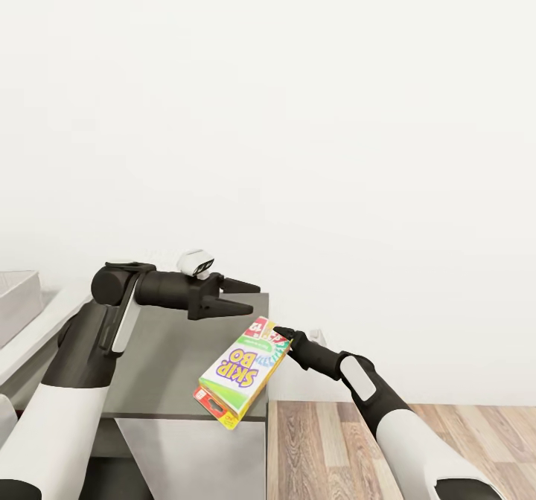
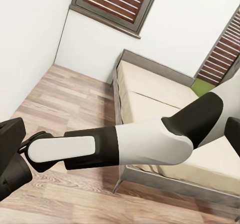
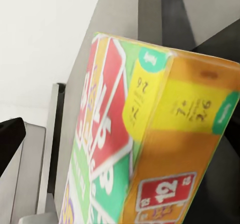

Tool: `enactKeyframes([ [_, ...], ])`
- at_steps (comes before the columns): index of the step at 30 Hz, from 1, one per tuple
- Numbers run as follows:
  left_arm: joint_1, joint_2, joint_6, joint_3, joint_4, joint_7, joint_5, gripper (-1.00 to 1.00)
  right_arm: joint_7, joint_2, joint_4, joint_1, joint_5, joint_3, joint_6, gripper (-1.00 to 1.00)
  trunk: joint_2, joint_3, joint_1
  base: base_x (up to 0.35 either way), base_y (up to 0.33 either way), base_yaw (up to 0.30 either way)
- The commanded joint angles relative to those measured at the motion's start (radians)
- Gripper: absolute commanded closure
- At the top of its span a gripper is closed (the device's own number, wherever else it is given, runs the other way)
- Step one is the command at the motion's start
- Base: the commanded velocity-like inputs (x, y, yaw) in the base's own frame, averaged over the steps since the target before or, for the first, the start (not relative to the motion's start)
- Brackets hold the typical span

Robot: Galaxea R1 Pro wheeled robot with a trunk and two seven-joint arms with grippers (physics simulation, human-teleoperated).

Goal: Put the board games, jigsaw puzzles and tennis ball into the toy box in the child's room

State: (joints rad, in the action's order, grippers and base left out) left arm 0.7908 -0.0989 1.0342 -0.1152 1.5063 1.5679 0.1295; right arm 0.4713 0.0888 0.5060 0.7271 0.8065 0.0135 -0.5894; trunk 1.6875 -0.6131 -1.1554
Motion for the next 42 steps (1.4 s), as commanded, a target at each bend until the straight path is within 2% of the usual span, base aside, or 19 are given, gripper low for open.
enactKeyframes([
  [1, 0.001, -0.001, 0.011, -0.001, 0.0, 0.003, 0.001, -1.0, -0.001, 0.0, 0.0, 0.0, 0.005, 0.002, -0.006, -1.0, 0.001, -0.001, 0.0, 0.0, 0.0, 0.0],
  [8, 0.001, -0.003, 0.012, -0.002, 0.0, 0.003, 0.001, -1.0, 0.001, 0.0, 0.0, 0.0, 0.005, 0.002, -0.007, -1.0, -0.006, 0.002, 0.004, 0.0, 0.0, 0.0],
  [9, 0.001, -0.003, 0.012, -0.003, 0.0, 0.003, 0.001, -1.0, 0.001, 0.0, 0.0, 0.0, 0.005, 0.002, -0.007, 1.0, -0.013, 0.005, 0.008, 0.0, 0.0, 0.0],
  [24, 0.001, -0.003, 0.012, -0.005, -0.001, 0.003, 0.001, -1.0, 0.003, -0.001, 0.0, 0.0, 0.005, 0.002, -0.009, 1.0, -0.02, 0.008, 0.012, 0.0, 0.0, 0.0],
  [34, 0.001, -0.002, 0.012, -0.007, -0.004, 0.003, -0.009, -1.0, 0.005, -0.002, 0.0, 0.0, 0.005, 0.001, -0.009, 1.0, -0.09, 0.04, 0.05, 0.0, 0.0, 0.0],
  [36, 0.001, -0.004, 0.013, -0.006, -0.006, 0.003, -0.021, -1.0, 0.008, -0.011, 0.0, 0.0, 0.006, 0.002, -0.012, 1.0, -0.104, 0.046, 0.058, 0.0, 0.0, 0.0],
  [42, -0.001, -0.011, 0.013, 0.002, -0.012, 0.003, -0.024, -1.0, 0.016, -0.023, 0.001, 0.001, 0.013, 0.006, -0.016, 1.0, -0.146, 0.065, 0.081, 0.0, 0.0, 0.0],
])
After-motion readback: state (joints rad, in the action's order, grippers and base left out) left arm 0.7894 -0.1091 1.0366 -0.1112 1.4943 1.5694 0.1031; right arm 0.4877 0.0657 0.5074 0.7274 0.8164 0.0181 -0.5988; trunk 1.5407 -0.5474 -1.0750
